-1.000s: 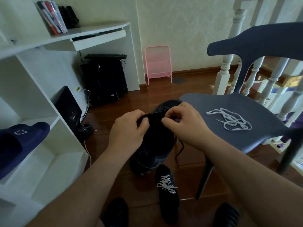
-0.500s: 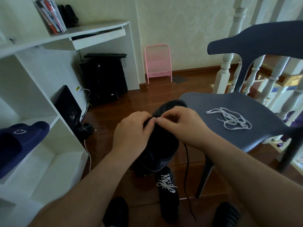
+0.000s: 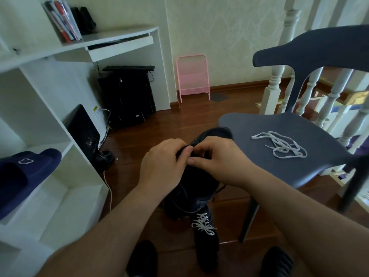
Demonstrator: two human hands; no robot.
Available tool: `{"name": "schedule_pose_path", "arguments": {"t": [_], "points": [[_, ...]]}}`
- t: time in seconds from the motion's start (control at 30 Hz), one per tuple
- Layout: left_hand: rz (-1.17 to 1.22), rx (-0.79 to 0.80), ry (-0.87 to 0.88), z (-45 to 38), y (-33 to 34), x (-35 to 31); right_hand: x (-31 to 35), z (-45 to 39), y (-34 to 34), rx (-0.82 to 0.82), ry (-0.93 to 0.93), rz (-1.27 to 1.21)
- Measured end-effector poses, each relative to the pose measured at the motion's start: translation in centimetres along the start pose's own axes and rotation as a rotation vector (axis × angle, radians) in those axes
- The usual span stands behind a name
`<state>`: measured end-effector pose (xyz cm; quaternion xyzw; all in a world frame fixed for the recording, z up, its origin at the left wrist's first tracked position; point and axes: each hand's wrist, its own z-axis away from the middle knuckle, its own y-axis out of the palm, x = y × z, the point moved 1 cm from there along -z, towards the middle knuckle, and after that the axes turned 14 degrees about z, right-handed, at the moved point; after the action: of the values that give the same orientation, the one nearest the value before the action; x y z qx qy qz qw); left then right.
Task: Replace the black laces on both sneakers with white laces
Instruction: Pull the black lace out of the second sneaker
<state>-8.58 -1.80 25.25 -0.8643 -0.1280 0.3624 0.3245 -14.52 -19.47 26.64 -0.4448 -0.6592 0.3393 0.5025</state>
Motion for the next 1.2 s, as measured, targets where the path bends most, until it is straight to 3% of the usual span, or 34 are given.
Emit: {"name": "schedule_pose_path", "arguments": {"t": [0.13,0.33,0.57,0.7,0.8,1.0,1.13,1.2], "points": [[0.04,0.013,-0.008,0.0,-0.3,-0.1,-0.3,0.1,0.0,0.042,0.184,-0.328],[0.16,-0.087,-0.158,-0.8,-1.2,1.7,-1.7,0.2,-3.3,-0.011,0.247,-0.729],[0.051,-0.051,-0.056,-0.3,-1.2,0.5,-1.8,0.7,-3.0,-0.119,0.227,-0.43],[-0.002,-0.019,-0.002,-0.1,-0.6,-0.2,-0.5,0.5,-1.2,0.014,0.116,0.058],[0.002,0.009,0.015,0.0,-0.3,-0.2,-0.3,0.0,-0.3,0.059,0.109,0.114],[-0.002,-0.038,-0.067,-0.3,-0.8,0.4,0.2,0.2,-1.3,0.03,0.16,-0.314],[0.093,-0.081,-0.144,-0.7,-1.8,1.4,-0.8,0.0,-2.8,-0.119,0.286,-0.712],[0.088,-0.074,-0.142,-0.5,-1.9,1.3,-1.0,0.0,-2.9,-0.154,0.309,-0.718]]}}
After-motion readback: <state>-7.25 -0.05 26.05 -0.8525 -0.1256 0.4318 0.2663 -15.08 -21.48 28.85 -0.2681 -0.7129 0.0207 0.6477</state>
